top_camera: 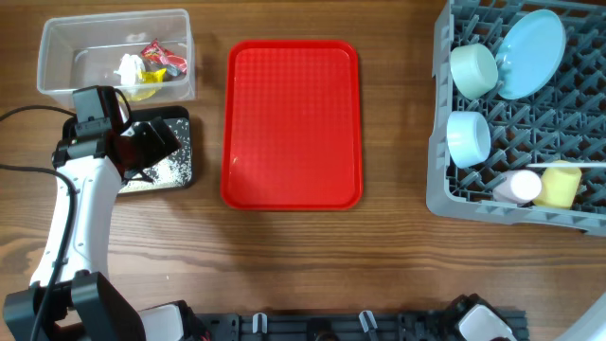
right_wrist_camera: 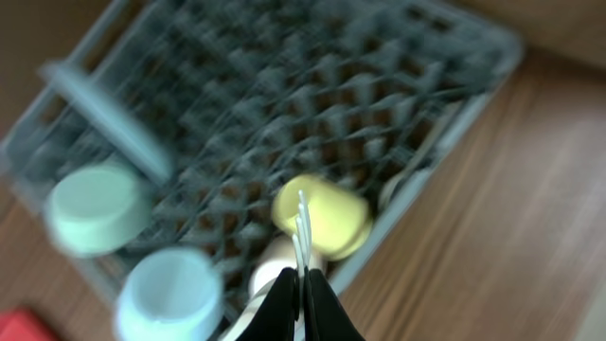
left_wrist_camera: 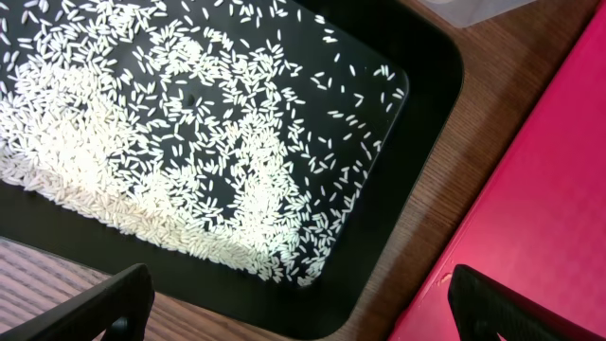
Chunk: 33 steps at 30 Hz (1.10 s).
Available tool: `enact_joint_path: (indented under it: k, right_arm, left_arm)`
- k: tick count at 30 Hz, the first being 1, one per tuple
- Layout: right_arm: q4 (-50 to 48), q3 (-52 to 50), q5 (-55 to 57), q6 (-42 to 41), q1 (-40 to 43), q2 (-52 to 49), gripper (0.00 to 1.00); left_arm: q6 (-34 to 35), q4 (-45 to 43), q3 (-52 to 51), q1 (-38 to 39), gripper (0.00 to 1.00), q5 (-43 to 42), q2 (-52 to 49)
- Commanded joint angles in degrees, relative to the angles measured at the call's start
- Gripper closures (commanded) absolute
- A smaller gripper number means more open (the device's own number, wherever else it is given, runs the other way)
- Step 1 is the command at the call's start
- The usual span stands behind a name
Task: Sort waste into correct bins and load items into the dishwasher rack
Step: 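Carry the fork right and place it in the dish rack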
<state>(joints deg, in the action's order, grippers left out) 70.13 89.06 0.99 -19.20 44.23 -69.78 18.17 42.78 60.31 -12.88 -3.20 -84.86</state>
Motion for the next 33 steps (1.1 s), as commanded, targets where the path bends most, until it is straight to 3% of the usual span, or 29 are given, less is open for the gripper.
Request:
enact_joint_path:
  k: [1, 13, 23, 33]
  right_arm:
    - [-0.5, -0.3, 6.9, 1.0, 1.4, -2.4, 0.96]
    - [-4.8, -0.3, 12.2, -0.8, 1.5, -15.9, 0.96]
    - [-10.5, -0.3, 15.7, 2.3, 3.8, -17.1, 0.96]
    - [-9.3, -2.3, 16.3, 2.9, 7.9, -20.1, 0.96]
  left_arm:
    - [0.3, -0.1, -0.5, -0.1, 0.0, -0.9, -0.4]
    - [0.3, 1.6, -0.5, -0.1, 0.0, -0.9, -0.4]
    - [0.3, 1.6, -0.5, -0.1, 0.0, -0.9, -0.4]
    - [0.3, 1.6, -0.5, -0.1, 0.0, -0.9, -0.4]
